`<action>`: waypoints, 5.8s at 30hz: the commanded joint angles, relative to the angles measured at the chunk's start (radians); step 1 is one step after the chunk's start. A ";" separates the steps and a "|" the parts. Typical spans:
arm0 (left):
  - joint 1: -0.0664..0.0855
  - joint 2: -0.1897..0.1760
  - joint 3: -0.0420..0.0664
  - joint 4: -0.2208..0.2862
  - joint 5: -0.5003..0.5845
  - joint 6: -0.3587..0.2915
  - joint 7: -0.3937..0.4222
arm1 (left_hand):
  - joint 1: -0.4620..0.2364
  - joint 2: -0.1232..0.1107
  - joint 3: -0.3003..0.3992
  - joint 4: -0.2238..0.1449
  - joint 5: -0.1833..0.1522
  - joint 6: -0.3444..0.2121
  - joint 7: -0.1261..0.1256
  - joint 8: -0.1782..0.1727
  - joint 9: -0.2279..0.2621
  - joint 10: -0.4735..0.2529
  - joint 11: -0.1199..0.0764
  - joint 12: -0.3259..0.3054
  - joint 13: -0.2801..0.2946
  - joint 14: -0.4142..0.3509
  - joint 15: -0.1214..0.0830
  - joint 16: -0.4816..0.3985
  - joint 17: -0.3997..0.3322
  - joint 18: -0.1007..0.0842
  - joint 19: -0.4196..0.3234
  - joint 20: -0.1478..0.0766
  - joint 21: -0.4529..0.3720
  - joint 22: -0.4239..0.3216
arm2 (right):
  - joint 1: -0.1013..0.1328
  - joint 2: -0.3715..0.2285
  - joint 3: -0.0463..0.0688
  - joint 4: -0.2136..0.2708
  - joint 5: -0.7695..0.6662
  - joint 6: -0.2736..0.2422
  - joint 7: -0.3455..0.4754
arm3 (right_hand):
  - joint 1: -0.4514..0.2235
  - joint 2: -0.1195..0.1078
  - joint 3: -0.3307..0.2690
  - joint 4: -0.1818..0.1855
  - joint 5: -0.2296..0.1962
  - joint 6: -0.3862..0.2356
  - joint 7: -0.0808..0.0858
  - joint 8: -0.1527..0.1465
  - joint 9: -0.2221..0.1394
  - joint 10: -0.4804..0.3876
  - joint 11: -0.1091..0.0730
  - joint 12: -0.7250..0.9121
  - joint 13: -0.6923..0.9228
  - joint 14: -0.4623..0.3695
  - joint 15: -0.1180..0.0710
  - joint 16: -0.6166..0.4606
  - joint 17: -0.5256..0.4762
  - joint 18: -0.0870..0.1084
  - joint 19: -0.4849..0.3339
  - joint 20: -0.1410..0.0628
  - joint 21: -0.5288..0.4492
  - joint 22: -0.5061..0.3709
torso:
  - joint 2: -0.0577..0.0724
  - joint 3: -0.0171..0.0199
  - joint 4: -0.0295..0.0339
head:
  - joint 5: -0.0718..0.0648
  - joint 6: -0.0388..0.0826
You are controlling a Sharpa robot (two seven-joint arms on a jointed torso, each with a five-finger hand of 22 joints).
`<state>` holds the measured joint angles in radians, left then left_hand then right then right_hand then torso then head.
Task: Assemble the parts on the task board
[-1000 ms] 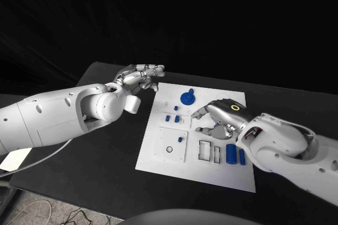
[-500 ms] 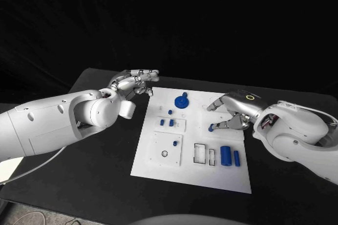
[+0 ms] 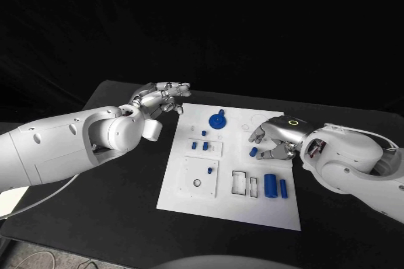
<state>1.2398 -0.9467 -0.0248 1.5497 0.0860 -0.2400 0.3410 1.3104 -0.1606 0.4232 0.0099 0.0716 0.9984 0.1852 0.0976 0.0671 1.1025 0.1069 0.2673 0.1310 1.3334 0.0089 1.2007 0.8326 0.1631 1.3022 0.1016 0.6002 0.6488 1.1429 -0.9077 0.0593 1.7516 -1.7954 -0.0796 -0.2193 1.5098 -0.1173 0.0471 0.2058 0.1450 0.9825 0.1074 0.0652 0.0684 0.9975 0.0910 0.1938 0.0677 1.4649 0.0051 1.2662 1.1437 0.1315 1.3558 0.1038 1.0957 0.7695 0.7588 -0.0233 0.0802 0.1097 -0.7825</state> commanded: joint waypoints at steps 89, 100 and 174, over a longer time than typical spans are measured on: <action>0.000 0.014 0.000 -0.005 0.002 0.027 -0.004 | 0.003 0.014 -0.009 0.001 0.006 -0.007 0.000 -0.002 0.000 -0.011 -0.002 0.010 0.003 -0.003 0.007 0.001 -0.004 0.018 0.001 0.009 -0.007 -0.002 | -0.039 0.096 0.010 0.183 -0.015 -0.101 0.026 | -0.008 0.042 0.353 -0.117 -0.089 0.178 0.017 0.005 0.014 0.268 -0.036 -0.120 0.003 0.042 -0.036 0.041 0.046 -0.008 0.035 -0.039 0.057 0.087 | -0.002 -0.0006 0.0003 | 0.033 -0.012; 0.000 0.022 0.000 -0.009 0.002 0.030 -0.004 | 0.003 0.014 -0.009 0.001 0.006 -0.007 0.000 -0.002 0.000 -0.011 -0.002 0.010 0.003 -0.003 0.007 0.001 -0.004 0.018 0.001 0.009 -0.007 -0.002 | -0.112 0.203 0.001 0.122 -0.042 -0.104 0.056 | -0.010 0.042 0.359 -0.122 -0.088 0.177 0.020 0.003 0.014 0.267 -0.035 -0.124 0.003 0.042 -0.035 0.041 0.046 -0.008 0.034 -0.039 0.055 0.084 | 0.000 -0.0005 0.0010 | 0.065 -0.025; 0.000 0.022 0.000 -0.013 0.002 0.035 -0.009 | 0.002 0.017 -0.013 0.001 0.006 -0.010 0.001 -0.001 0.000 -0.016 -0.001 0.014 0.003 -0.004 0.008 0.000 -0.006 0.018 0.001 0.009 -0.008 -0.003 | -0.152 0.256 -0.021 0.049 -0.118 -0.062 0.040 | -0.018 0.043 0.370 -0.131 -0.089 0.178 0.023 0.003 0.014 0.268 -0.032 -0.128 0.003 0.043 -0.033 0.046 0.053 -0.008 0.034 -0.037 0.058 0.087 | -0.001 -0.0005 -0.0007 | 0.076 -0.049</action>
<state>1.2395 -0.9260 -0.0248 1.5371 0.0860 -0.2251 0.3284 1.3118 -0.1513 0.4150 0.0124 0.0716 0.9947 0.1889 0.0976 0.0671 1.0953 0.1069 0.2752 0.1333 1.3296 0.0127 1.2007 0.8270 0.1630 1.3058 0.1051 0.5962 0.6464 0.9917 -0.6506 0.0385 1.7975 -1.8992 -0.1535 -0.1739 1.4936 -0.0825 0.4111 0.0726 0.0540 1.1558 0.1301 0.0612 0.0811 1.2481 0.0776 0.0647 0.0694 1.4650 -0.0231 1.3091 1.1952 0.1314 1.3894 0.0700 1.1503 0.8559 0.7585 -0.0234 0.0791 0.1861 -0.8315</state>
